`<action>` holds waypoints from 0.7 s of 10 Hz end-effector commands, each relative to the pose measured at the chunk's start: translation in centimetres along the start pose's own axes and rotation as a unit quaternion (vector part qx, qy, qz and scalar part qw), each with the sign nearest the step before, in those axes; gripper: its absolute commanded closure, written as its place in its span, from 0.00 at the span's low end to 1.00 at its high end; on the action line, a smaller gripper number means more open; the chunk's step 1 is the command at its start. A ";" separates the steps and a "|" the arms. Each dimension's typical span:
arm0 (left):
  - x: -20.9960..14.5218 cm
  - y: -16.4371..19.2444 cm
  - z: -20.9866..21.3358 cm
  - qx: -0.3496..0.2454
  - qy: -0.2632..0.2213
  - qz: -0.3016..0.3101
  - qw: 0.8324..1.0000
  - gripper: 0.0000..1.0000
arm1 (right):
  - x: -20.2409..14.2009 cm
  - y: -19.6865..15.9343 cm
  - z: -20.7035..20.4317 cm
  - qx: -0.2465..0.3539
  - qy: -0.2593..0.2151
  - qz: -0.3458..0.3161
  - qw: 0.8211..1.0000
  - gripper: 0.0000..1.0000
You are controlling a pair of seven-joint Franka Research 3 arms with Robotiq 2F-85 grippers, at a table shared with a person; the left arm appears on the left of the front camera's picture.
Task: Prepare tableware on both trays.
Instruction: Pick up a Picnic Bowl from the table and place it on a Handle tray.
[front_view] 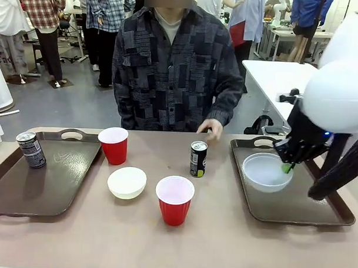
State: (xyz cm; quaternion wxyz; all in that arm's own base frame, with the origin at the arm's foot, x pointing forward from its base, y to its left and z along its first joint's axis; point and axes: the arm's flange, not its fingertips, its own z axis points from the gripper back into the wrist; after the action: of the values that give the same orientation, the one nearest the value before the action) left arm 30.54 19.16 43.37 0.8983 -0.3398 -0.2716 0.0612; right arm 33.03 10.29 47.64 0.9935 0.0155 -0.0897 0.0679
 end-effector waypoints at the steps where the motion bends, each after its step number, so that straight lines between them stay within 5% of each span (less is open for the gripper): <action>1: -0.1 0.2 0.1 -0.008 -0.003 -0.002 1.000 0.00 | -2.9 -4.5 -3.5 0.029 0.001 -0.015 0.999 1.00; 4: -0.1 0.2 0.1 -0.008 -0.003 -0.002 1.000 0.00 | -3.2 -9.6 -4.3 0.023 -0.001 -0.054 0.998 1.00; 7: -0.1 0.2 0.1 -0.008 -0.003 -0.002 1.000 0.00 | 0.7 -8.9 -1.0 0.021 0.010 -0.051 0.998 1.00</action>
State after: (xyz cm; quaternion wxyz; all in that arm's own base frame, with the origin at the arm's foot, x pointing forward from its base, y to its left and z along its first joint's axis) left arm 30.54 19.16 43.37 0.8984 -0.3398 -0.2715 0.0612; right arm 35.25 0.45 46.30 0.9966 0.0355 -0.0746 0.0053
